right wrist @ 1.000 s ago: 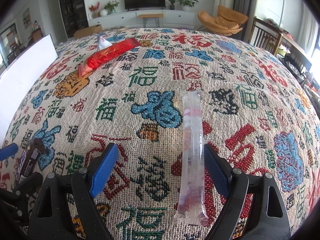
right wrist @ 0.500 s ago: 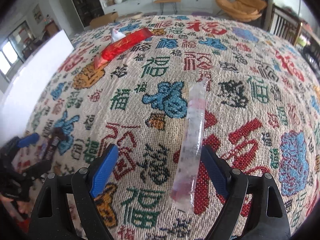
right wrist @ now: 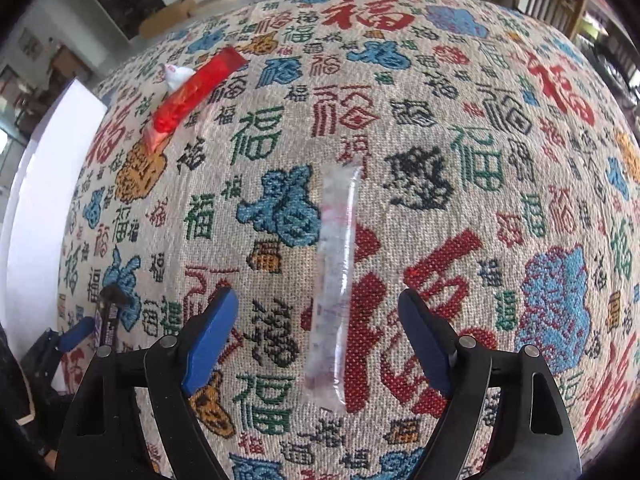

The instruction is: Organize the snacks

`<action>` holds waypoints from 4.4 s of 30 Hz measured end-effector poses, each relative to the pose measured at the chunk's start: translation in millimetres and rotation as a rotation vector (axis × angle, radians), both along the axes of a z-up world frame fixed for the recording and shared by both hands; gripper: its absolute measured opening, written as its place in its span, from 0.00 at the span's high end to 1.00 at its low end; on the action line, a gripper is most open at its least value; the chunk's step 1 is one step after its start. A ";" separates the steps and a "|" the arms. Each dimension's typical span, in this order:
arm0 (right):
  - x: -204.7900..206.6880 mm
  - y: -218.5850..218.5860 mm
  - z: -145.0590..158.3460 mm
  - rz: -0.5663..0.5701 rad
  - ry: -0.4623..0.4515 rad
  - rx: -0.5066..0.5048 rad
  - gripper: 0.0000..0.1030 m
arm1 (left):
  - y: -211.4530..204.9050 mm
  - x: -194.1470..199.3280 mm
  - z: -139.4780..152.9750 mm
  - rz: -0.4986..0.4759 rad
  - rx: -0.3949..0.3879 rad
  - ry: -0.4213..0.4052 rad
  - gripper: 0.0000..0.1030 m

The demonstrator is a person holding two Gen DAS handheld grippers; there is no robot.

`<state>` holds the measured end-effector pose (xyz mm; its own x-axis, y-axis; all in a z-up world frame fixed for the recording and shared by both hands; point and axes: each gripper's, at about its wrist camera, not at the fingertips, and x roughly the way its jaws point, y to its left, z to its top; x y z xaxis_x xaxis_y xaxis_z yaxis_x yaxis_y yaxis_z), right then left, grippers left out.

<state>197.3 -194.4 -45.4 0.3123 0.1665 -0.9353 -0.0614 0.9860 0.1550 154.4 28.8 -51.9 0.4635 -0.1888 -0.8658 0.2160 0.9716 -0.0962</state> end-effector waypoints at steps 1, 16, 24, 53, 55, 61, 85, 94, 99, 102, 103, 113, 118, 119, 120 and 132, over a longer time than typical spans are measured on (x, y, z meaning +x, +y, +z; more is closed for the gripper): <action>-0.3 5.4 -3.3 0.014 -0.001 -0.022 0.23 | 2.3 -1.1 0.3 0.011 -0.004 -0.010 0.53; -23.8 9.3 38.6 0.023 -0.088 0.121 0.82 | 69.1 -39.7 58.4 0.096 -0.511 -0.123 0.84; -21.2 103.0 103.6 0.123 -0.156 0.412 0.82 | 158.4 -55.5 134.4 0.211 -0.554 -0.251 0.84; -27.8 131.3 66.4 0.175 -0.390 0.138 0.33 | 239.8 -78.5 134.3 0.447 -0.319 -0.297 0.18; -23.8 83.4 45.9 0.085 -0.367 0.055 0.33 | 194.7 -71.3 141.8 0.348 -0.316 -0.296 0.13; -45.3 -13.2 -6.7 -0.064 -0.304 -0.069 0.33 | 81.8 -46.3 124.3 0.117 -0.311 -0.213 0.02; -52.7 -17.0 -16.9 -0.022 -0.356 -0.132 0.19 | 31.2 61.5 -16.0 0.219 0.078 -0.120 0.00; -59.7 -15.3 -14.7 -0.032 -0.356 -0.141 0.19 | 31.8 64.3 -15.9 0.221 0.074 -0.119 0.00; -28.3 15.6 0.2 0.008 -0.307 -0.013 0.19 | 32.7 64.7 -16.1 0.221 0.071 -0.119 0.00; 12.2 40.9 11.1 0.000 -0.297 0.159 0.19 | 31.9 64.6 -16.4 0.221 0.071 -0.119 0.00; 27.9 47.7 12.6 -0.017 -0.292 0.213 0.19 | 32.0 64.6 -16.4 0.221 0.071 -0.120 0.00; 141.3 114.9 -6.1 -0.166 -0.136 0.365 0.21 | 32.2 64.2 -16.4 0.220 0.071 -0.120 0.00; 139.7 148.2 -3.0 -0.106 -0.197 0.103 0.50 | 32.2 64.4 -16.3 0.219 0.071 -0.121 0.00; 137.5 149.7 -2.8 -0.085 -0.211 0.055 0.72 | 32.5 64.5 -16.0 0.219 0.071 -0.121 0.00; 135.7 147.8 -3.3 -0.067 -0.214 0.048 0.74 | 32.3 64.5 -16.2 0.219 0.071 -0.121 0.00; 68.4 42.2 18.3 0.081 -0.171 0.006 0.81 | 32.4 64.6 -16.5 0.218 0.071 -0.121 0.00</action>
<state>265.7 -152.2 -27.1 0.4521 0.2033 -0.8685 -0.1668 0.9758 0.1416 219.0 61.2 -68.4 0.5878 -0.0136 -0.8089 0.0061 0.9999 -0.0123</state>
